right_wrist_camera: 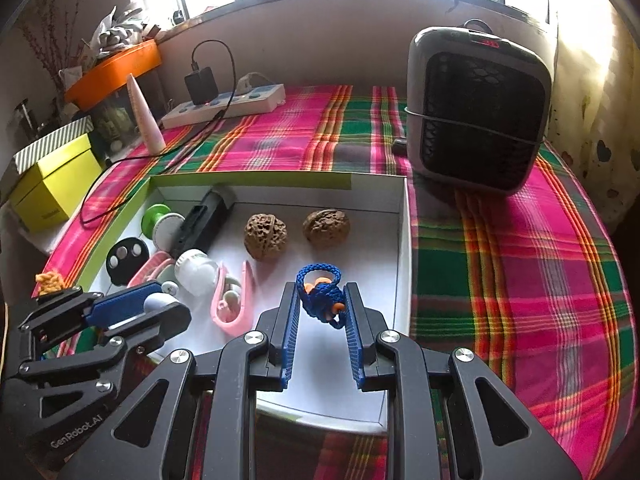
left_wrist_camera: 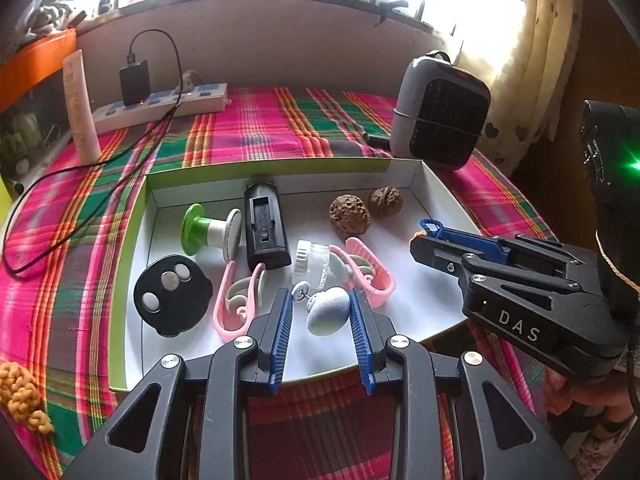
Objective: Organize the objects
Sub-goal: 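Carry the white egg with the left gripper and pacifier with the right into the tray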
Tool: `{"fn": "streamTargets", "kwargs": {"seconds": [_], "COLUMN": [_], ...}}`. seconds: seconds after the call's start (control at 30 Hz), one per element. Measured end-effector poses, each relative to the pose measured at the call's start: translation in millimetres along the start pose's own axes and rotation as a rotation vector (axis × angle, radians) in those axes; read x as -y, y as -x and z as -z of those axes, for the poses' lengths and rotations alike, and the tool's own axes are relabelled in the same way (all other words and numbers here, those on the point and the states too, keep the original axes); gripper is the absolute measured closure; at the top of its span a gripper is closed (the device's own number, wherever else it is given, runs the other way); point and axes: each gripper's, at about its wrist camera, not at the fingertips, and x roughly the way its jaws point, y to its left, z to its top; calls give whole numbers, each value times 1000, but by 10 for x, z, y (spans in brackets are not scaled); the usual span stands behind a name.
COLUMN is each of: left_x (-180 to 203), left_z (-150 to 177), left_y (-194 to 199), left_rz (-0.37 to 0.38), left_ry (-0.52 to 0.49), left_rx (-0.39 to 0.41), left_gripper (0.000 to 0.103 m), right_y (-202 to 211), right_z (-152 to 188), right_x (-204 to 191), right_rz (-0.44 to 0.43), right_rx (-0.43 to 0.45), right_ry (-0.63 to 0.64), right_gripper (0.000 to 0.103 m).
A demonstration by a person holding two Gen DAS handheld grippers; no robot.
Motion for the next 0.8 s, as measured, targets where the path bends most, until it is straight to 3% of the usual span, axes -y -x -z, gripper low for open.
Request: {"fn": "streamTargets", "kwargs": {"seconds": [0.8], "left_x": [-8], "left_z": [-13], "left_y": [-32], "left_rz": [-15], "left_ry": [6], "left_rx": [-7], "left_gripper": [75], "right_y": [-69], "right_z": [-24], "right_x": [-54], "right_rz": [3], "right_rx": [-9], "right_ry": [29], "right_gripper": [78]}}
